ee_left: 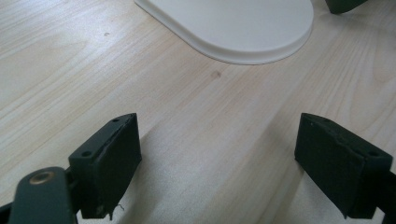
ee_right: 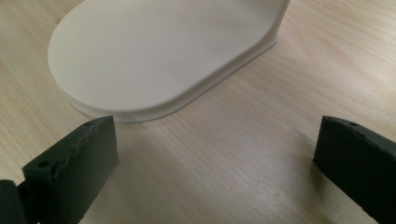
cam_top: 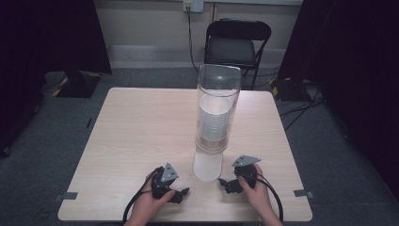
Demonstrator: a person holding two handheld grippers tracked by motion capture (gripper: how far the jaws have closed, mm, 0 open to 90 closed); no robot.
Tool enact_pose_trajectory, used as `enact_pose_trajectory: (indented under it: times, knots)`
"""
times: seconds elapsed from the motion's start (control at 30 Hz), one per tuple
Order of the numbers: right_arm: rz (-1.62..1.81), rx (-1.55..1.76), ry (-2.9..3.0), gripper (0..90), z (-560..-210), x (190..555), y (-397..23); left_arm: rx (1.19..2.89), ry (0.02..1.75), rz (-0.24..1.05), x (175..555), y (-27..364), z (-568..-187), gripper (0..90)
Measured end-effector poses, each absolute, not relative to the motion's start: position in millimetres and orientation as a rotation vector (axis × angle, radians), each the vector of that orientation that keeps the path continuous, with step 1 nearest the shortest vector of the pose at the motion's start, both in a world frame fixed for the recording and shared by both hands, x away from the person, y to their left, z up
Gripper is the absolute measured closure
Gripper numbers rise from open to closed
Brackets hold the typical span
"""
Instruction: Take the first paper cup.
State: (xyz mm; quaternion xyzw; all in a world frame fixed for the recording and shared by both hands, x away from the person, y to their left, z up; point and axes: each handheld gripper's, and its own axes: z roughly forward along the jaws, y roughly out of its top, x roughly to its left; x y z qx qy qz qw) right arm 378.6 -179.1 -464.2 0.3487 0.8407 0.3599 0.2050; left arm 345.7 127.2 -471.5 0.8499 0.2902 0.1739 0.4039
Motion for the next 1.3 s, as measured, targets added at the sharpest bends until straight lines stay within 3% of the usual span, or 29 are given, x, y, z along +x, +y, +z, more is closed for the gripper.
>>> enact_pose_trajectory:
  times: [0.87, 0.9, 0.93, 0.97, 1.0, 1.03, 1.07, 1.1, 1.17, 1.2, 1.23, 1.3]
  knots:
    - [1.000, 0.984, 2.328, 0.2, -464, 375, -180, 2.160, 0.747, 0.450, 343, 128, -472, 9.7]
    - [1.003, 0.971, 2.325, 18.4, -460, 374, -179, 2.159, 0.748, 0.449, 343, 128, -472, 9.7]
    - [1.014, 0.946, 2.319, 25.6, -458, 373, -179, 2.160, 0.748, 0.449, 343, 128, -472, 9.6]
    - [1.047, 0.936, 2.301, 18.1, -454, 372, -178, 2.160, 0.748, 0.449, 343, 128, -472, 9.5]
    - [1.047, 0.936, 2.301, 18.1, -454, 372, -178, 2.160, 0.748, 0.449, 343, 128, -472, 9.4]
    - [1.076, 0.949, 2.291, 7.3, -450, 372, -177, 2.158, 0.749, 0.450, 343, 128, -472, 9.4]
    - [1.128, 0.944, 2.257, 17.3, -440, 371, -175, 2.160, 0.747, 0.451, 343, 128, -472, 9.4]
    - [1.166, 0.935, 2.248, 19.8, -435, 371, -174, 2.160, 0.748, 0.449, 343, 128, -472, 9.2]
    - [1.210, 0.939, 2.243, 10.7, -428, 370, -172, 2.159, 0.748, 0.448, 343, 128, -472, 9.1]
    - [1.210, 0.939, 2.243, 10.7, -428, 370, -172, 2.159, 0.748, 0.448, 343, 128, -472, 8.8]
    - [1.253, 0.905, 2.256, 17.9, -420, 369, -169, 2.179, 0.744, 0.453, 344, 128, -471, 8.6]
    - [1.285, 0.868, 2.273, 18.5, -415, 370, -165, 2.182, 0.746, 0.455, 344, 128, -470, 8.6]
